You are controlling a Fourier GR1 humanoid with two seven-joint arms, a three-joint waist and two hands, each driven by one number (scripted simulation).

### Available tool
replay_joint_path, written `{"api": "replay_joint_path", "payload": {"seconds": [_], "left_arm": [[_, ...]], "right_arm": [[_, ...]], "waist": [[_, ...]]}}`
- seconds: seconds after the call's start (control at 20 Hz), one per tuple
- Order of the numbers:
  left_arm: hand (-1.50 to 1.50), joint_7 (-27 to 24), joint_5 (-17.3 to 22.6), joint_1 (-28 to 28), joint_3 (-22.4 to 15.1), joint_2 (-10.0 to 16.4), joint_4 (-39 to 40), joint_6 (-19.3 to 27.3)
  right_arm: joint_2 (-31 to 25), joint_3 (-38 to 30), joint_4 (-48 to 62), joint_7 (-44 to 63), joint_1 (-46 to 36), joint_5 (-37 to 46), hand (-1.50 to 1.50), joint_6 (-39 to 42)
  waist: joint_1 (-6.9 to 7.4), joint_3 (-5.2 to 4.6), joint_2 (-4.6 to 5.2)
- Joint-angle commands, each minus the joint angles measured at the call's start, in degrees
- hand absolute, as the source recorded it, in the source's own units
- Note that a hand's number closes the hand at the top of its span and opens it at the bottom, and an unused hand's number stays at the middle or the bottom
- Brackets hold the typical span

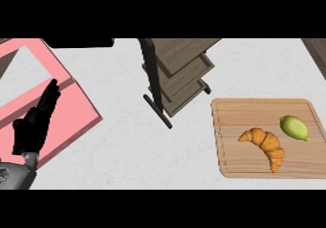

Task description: Pick the lemon from the cutting board and place it in the tiered basket

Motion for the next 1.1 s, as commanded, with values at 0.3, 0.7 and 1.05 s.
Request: {"api": "replay_joint_path", "payload": {"seconds": [0.3, 0.7, 1.05], "left_arm": [[0.00, 2.42, -3.00, -0.55, -0.99, 0.01, -0.90, 1.61], [0.00, 4.20, -5.04, -1.24, -1.15, -0.99, -1.09, 1.51], [0.00, 7.83, -7.35, -0.90, 1.76, -2.55, -4.60, 0.59]], "right_arm": [[-19.80, -1.98, 16.89, -16.88, 5.12, 15.45, -1.50, 20.06], [-25.84, 4.73, 19.59, -22.47, 0.77, 30.26, -1.50, 16.62], [-24.57, 5.99, 20.11, -11.63, -5.90, 32.43, -1.50, 16.68]], "waist": [[1.94, -0.35, -0.24], [1.81, -0.60, -0.44], [1.30, -0.72, -0.63]]}}
